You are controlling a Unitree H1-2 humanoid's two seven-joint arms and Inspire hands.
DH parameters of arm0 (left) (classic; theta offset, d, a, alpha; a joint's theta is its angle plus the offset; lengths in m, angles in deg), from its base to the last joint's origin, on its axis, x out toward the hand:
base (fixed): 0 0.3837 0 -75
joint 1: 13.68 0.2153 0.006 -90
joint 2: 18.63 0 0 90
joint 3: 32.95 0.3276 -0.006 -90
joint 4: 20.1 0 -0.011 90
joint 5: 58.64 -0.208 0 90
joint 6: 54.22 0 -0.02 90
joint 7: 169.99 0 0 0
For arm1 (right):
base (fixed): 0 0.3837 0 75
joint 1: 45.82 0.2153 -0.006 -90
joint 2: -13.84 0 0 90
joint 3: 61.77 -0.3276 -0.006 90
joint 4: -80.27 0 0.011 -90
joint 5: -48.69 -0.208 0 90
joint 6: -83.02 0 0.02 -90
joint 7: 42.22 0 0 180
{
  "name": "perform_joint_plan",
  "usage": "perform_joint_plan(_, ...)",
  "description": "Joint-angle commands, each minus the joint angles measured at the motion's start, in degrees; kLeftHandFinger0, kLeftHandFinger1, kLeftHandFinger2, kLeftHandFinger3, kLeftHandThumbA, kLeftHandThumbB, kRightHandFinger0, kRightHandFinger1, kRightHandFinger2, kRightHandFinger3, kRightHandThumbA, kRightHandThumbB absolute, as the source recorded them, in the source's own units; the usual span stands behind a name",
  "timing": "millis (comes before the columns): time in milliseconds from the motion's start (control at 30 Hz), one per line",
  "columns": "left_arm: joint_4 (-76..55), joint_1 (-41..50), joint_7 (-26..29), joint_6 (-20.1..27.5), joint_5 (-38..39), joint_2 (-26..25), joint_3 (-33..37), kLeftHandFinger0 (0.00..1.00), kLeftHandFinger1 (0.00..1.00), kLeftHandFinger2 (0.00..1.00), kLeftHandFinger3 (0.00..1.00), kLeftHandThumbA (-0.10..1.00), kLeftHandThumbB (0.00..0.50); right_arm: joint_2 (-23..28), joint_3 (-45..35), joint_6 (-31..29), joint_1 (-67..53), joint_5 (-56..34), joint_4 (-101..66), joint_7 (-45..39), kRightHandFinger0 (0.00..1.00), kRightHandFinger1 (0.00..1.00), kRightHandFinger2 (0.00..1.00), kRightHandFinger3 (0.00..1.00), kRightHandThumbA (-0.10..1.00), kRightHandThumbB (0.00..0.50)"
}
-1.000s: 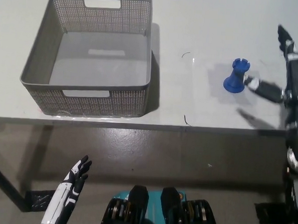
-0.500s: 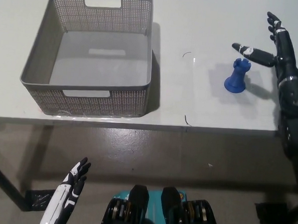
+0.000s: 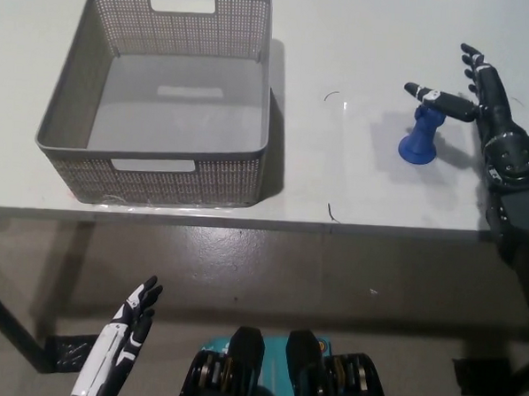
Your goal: Use the right hand to pick up a chess pieces and put it into a container on the left hand side
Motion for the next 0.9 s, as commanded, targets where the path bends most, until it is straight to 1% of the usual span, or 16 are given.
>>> perform_joint_plan(0,-0.94,-0.92,-0.25,1.78,-0.38,-1.03,0.09,1.0,1.0,1.0,1.0,1.0,0.182,0.56,0.24,-3.55,4.0,-1.92,0.06,1.7,1.0,1.0,1.0,1.0,1.0,0.491)
perform_joint_plan(67,-1.0,-0.77,-0.14,1.31,-0.48,-0.89,0.05,1.0,1.0,1.0,1.0,1.0,0.187,0.31,0.36,-3.75,3.93,-1.87,0.16,1.73,1.0,1.0,1.0,1.0,1.0,0.482)
perform_joint_plan(167,-1.02,-0.09,0.04,1.54,-0.81,-0.72,0.18,1.0,1.0,1.0,1.0,1.0,0.182,0.02,0.35,-3.61,3.22,-2.08,-0.13,1.32,1.0,1.0,1.0,1.0,1.0,0.498)
perform_joint_plan(267,-1.27,0.39,-0.09,1.58,-0.37,-0.43,0.28,1.0,1.0,1.0,1.0,1.0,0.176,-0.2,0.25,-3.24,2.63,-2.49,-0.15,0.76,1.0,1.0,1.0,1.0,1.0,0.5)
perform_joint_plan(300,-0.93,0.27,-0.43,1.93,0.2,-0.58,0.33,1.0,1.0,1.0,1.0,1.0,0.167,-0.22,0.57,-3.37,2.47,-2.18,-0.05,1.04,1.0,1.0,1.0,1.0,1.0,0.494)
perform_joint_plan(333,-0.87,0.64,-0.4,2.18,-0.05,-0.55,0.5,1.0,1.0,1.0,1.0,1.0,0.166,-0.17,0.98,-3.22,2.04,-1.8,-0.26,1.32,1.0,1.0,1.0,1.0,1.0,0.476)
perform_joint_plan(367,-0.84,0.78,-0.39,2.25,-0.04,-0.48,0.56,1.0,1.0,1.0,1.0,1.0,0.168,-0.17,1.28,-3.07,1.81,-1.57,-0.36,1.49,1.0,1.0,1.0,1.0,1.0,0.472)
perform_joint_plan(433,-0.41,-0.02,-0.26,2.35,-0.05,-0.39,0.45,1.0,1.0,1.0,1.0,1.0,0.165,-0.12,1.37,-2.89,2.21,-1.8,-0.1,1.62,1.0,1.0,1.0,1.0,1.0,0.474)
perform_joint_plan(500,-0.33,-0.42,-0.2,2.0,-0.87,-0.56,0.46,1.0,1.0,1.0,1.0,1.0,0.178,-0.2,1.44,-3.02,2.59,-2.05,0.58,1.6,1.0,1.0,1.0,1.0,1.0,0.47)
perform_joint_plan(567,-0.79,-0.07,-0.4,1.66,-0.83,-0.65,0.47,1.0,1.0,1.0,1.0,1.0,0.167,-0.46,1.31,-2.65,2.4,-2.49,0.81,1.37,1.0,1.0,1.0,1.0,1.0,0.493)
perform_joint_plan(600,-0.85,0.07,-0.42,1.66,-0.83,-0.59,0.53,1.0,1.0,1.0,1.0,1.0,0.161,-0.48,1.26,-2.57,2.25,-2.65,0.72,1.18,1.0,1.0,1.0,1.0,1.0,0.485)
perform_joint_plan(633,-0.87,0.05,-0.48,1.63,-0.74,-0.61,0.53,1.0,1.0,1.0,1.0,1.0,0.168,-0.53,1.32,-2.53,2.14,-2.72,0.82,0.86,1.0,1.0,1.0,1.0,1.0,0.472)
perform_joint_plan(733,-0.98,0.05,-0.59,1.43,-0.54,-0.6,0.48,1.0,1.0,1.0,1.0,1.0,0.166,-0.55,1.92,-2.59,2.01,-2.35,1.61,0.69,1.0,1.0,1.0,1.0,0.99,0.462)
perform_joint_plan(800,-1.02,0.03,-0.61,1.3,-0.69,-0.62,0.52,1.0,1.0,1.0,1.0,1.0,0.172,-0.68,2.16,-2.77,1.86,-2.46,2.49,0.39,1.0,1.0,1.0,1.0,0.98,0.462)
perform_joint_plan(833,-1.12,0.0,-0.65,1.12,-0.69,-0.61,0.52,1.0,1.0,1.0,1.0,1.0,0.178,-0.72,2.2,-2.75,1.87,-2.52,2.74,0.45,1.0,1.0,1.0,1.0,0.98,0.468)
perform_joint_plan(867,-1.15,-0.05,-0.74,1.18,-0.55,-0.63,0.54,1.0,1.0,1.0,1.0,1.0,0.172,-0.84,2.23,-2.69,1.78,-2.66,3.26,0.28,1.0,1.0,1.0,1.0,0.98,0.479)
